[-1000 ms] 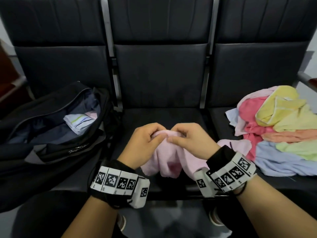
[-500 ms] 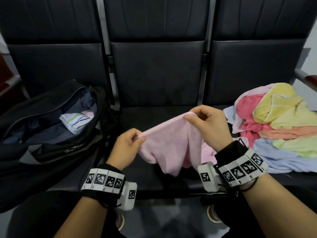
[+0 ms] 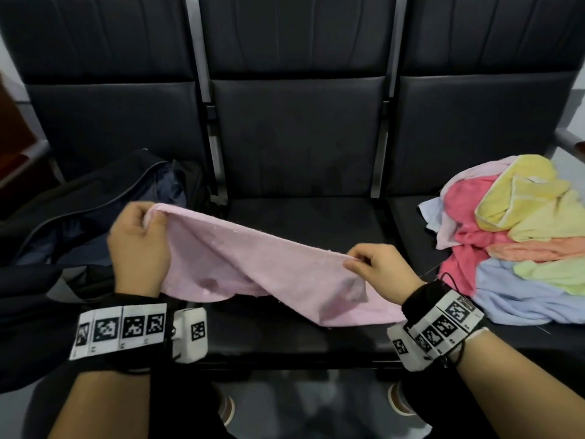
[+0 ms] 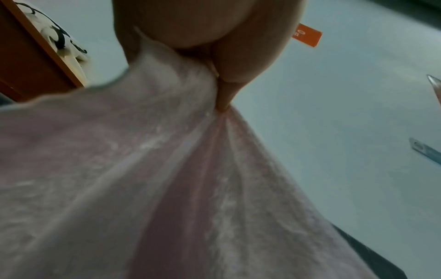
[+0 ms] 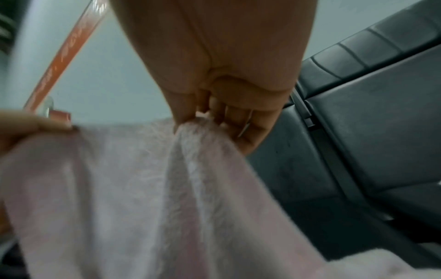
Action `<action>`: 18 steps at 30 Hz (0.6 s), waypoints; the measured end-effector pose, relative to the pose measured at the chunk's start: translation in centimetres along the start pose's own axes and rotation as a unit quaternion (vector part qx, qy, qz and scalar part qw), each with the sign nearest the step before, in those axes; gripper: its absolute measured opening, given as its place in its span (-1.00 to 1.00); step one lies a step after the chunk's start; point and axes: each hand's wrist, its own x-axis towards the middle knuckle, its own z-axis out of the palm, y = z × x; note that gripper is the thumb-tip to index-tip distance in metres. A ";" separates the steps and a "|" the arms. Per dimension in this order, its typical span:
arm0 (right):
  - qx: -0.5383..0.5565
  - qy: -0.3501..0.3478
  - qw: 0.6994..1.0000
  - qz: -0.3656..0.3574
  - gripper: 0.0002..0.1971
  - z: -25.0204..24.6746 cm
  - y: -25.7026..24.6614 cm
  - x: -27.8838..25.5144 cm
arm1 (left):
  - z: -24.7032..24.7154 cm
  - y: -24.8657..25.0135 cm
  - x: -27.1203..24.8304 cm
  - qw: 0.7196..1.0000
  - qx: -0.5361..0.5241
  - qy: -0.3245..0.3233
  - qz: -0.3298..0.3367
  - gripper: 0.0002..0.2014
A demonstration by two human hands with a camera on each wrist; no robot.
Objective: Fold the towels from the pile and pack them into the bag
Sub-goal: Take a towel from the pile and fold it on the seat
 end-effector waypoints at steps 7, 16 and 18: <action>0.147 0.014 0.987 -0.062 -0.88 -0.2 -5.6 1.2 | 4.9 4.0 -5.0 0.968 -0.098 -0.229 -0.043 -0.73; 0.155 -0.068 0.981 -0.090 -0.87 -0.8 -7.3 0.6 | 7.7 8.4 -8.9 0.889 -0.124 -0.440 0.027 -0.85; 0.160 -0.066 0.981 -0.091 -0.90 -0.8 -7.0 0.3 | 8.0 8.2 -9.0 0.894 -0.109 -0.433 0.033 -0.96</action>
